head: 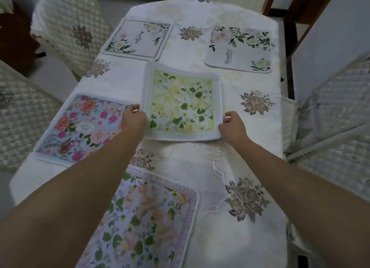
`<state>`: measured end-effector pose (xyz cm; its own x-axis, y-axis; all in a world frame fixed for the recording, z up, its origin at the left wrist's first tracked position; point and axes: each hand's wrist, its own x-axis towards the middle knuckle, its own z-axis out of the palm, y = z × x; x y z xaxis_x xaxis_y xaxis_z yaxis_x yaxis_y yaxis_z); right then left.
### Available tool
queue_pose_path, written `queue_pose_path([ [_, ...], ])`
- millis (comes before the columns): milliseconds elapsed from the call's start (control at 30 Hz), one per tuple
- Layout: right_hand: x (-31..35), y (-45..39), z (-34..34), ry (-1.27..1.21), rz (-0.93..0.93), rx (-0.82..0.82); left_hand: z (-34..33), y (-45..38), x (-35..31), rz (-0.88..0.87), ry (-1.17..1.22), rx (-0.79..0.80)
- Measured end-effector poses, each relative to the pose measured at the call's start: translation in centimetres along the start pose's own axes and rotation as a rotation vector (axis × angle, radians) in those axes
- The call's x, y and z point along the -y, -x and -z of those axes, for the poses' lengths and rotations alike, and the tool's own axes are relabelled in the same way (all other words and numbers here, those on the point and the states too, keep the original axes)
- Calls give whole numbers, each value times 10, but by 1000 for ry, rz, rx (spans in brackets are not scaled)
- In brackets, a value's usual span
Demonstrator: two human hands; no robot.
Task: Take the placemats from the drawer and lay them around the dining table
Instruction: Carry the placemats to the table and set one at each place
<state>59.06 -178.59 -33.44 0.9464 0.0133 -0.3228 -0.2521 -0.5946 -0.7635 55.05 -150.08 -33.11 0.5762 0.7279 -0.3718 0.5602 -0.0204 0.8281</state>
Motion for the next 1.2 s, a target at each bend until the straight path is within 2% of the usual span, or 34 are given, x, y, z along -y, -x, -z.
queue_pose_path([
  [133,-12,-1,-11,65,6,114,-14,4,-2,-21,-60,86],
  [233,-19,11,-16,89,67,104,-7,8,10,-62,-218,203],
  [333,-22,27,-22,146,98,78,8,11,20,-142,-385,206],
  [433,-22,48,-27,214,107,86,22,21,36,-212,-394,198],
  [533,-17,76,-38,219,126,134,44,39,61,-367,-583,212],
  [633,-15,102,-55,234,142,192,75,59,89,-622,-830,303],
  [700,-15,118,-68,255,163,220,95,71,104,-722,-872,298],
  [1033,-21,218,-127,273,308,176,164,122,157,-695,-805,289],
  [1200,-32,261,-156,519,305,173,201,146,191,-593,-905,307],
])
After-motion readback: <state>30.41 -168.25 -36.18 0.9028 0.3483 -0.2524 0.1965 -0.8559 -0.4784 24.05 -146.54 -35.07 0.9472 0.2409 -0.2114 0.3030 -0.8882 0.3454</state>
